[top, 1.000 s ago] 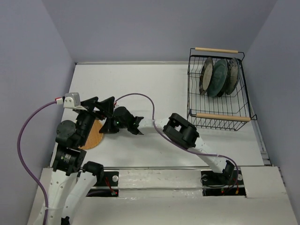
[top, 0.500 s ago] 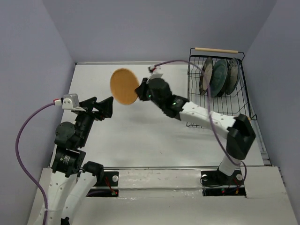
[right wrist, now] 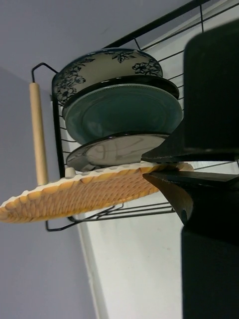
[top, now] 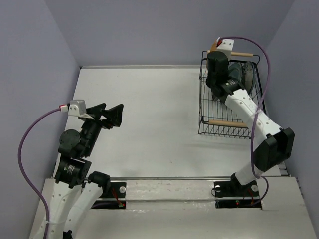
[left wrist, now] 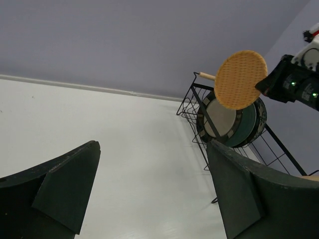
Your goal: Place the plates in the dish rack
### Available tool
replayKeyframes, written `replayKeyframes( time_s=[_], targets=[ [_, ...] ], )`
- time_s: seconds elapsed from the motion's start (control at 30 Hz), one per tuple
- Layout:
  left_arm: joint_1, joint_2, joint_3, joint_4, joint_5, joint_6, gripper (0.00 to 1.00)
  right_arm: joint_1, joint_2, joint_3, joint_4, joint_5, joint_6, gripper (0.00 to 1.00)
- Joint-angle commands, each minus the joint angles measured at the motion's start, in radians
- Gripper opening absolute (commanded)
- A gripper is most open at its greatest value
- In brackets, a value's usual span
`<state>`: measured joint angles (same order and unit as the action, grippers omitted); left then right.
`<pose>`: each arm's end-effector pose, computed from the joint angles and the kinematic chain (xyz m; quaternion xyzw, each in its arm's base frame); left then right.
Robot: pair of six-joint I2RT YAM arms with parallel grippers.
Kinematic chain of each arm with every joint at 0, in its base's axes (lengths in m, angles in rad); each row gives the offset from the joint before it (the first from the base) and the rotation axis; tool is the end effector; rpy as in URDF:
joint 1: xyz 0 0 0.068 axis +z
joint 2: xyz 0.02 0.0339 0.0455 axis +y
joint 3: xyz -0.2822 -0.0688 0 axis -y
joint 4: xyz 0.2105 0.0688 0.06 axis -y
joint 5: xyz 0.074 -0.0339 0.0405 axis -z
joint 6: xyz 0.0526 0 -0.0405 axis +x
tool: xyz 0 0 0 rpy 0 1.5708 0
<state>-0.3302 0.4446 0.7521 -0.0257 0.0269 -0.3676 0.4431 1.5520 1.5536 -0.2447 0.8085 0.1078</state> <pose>0.0651 -0.0238 0.3910 -0.0005 0.6008 -0.2809 0.7484 0.3164 0.1081 0.4294 0.1181 0.7544 -0.1440 0.6294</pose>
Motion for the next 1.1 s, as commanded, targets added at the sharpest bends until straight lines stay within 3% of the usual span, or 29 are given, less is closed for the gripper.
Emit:
replayKeyframes(
  time_s=[0.0, 0.23, 0.8, 1.07],
  targets=[
    [-0.006, 0.022, -0.010, 0.070, 0.019, 0.009, 0.99, -0.012, 0.103, 0.108, -0.067, 0.044, -0.036, 0.07],
    [-0.012, 0.032, -0.010, 0.070, 0.033, 0.010, 0.99, -0.050, 0.226, 0.131, -0.117, 0.040, 0.026, 0.07],
    [-0.023, 0.057, -0.010, 0.069, 0.045, 0.006, 0.99, -0.136, 0.344, 0.115, -0.123, -0.080, 0.162, 0.07],
    [-0.021, 0.068, -0.010, 0.069, 0.057, 0.004, 0.99, -0.136, 0.283, 0.073, -0.090, -0.086, 0.170, 0.07]
  ],
)
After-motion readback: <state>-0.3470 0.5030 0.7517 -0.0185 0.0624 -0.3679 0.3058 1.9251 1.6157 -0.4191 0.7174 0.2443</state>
